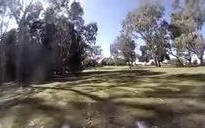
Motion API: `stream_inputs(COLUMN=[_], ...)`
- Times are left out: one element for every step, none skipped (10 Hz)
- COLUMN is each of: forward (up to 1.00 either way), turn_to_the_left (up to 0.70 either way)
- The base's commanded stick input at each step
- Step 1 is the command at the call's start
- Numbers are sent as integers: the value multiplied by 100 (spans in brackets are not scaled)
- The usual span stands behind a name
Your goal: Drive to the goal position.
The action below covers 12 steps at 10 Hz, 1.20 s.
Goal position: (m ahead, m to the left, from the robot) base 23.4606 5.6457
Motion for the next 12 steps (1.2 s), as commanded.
stream_inputs(forward=[100,100,100,100,100,100,100,100,100,100,100,100], turn_to_the_left=[-3,0,0,0,0,0,0,0,-9,-24,-16,-2])
